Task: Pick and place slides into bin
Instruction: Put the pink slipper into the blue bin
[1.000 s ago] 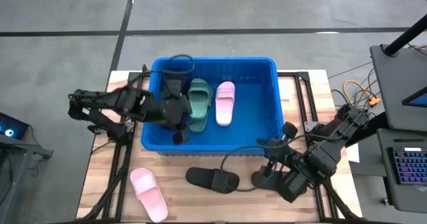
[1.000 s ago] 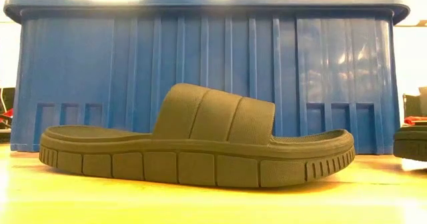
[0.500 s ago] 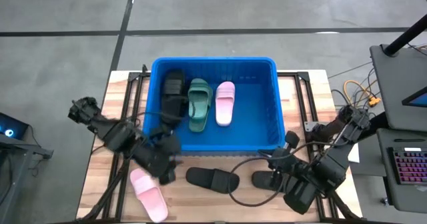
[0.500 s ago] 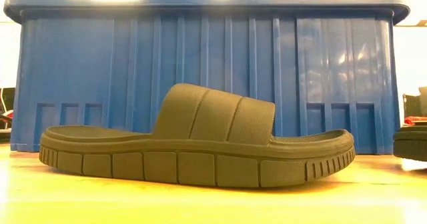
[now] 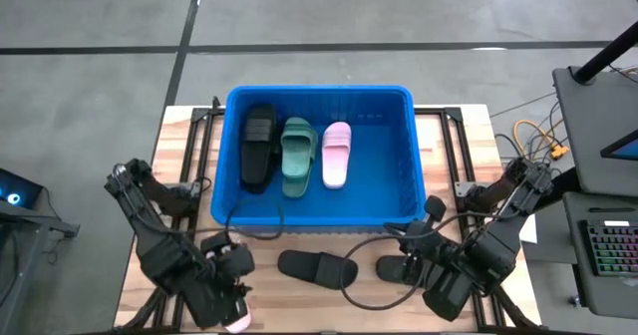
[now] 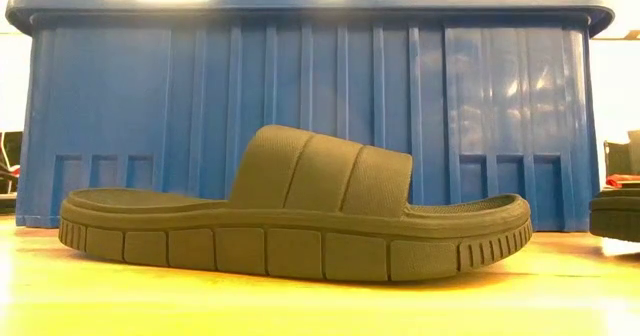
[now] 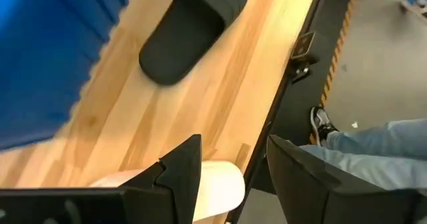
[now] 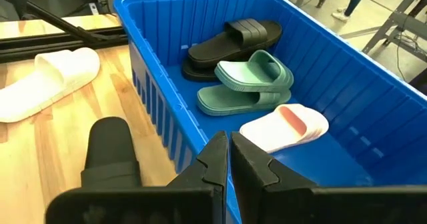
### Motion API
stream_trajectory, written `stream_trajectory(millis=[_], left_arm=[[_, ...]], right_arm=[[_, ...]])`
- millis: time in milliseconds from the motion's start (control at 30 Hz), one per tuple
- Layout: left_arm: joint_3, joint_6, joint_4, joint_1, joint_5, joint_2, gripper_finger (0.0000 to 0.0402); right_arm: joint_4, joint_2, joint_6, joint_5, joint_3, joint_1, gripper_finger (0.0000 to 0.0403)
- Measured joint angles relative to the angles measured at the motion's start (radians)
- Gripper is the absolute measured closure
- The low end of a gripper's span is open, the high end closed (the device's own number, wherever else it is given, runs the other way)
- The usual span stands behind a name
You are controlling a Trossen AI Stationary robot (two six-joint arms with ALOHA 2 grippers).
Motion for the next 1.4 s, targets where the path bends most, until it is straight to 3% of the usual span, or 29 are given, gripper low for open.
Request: stream_trajectory(millis=[267, 567, 800, 1400], left_arm=[[-0.001, -0.179, -0.08, -0.07, 0.026, 0.115, 0.0247], [-0.002, -0.337, -0.178, -0.078, 0.259, 0.247, 0.0247], [-0.002, -0.497, -0.209, -0.097, 0.275, 0.287, 0.0244], [-0.003, -0.506, -0.201, -0.15, 0.299, 0.363, 0.0113]], right_arm=[[0.022, 0.0, -0.005, 0.0, 0.0, -0.013, 0.0394], [0.033, 0.0, -0.035, -0.002, 0.0, -0.031, 0.0394], [0.035, 0.0, -0.046, -0.011, 0.0, -0.035, 0.0394], [0.059, 0.0, -0.071, -0.06, 0.0, -0.035, 0.0394]])
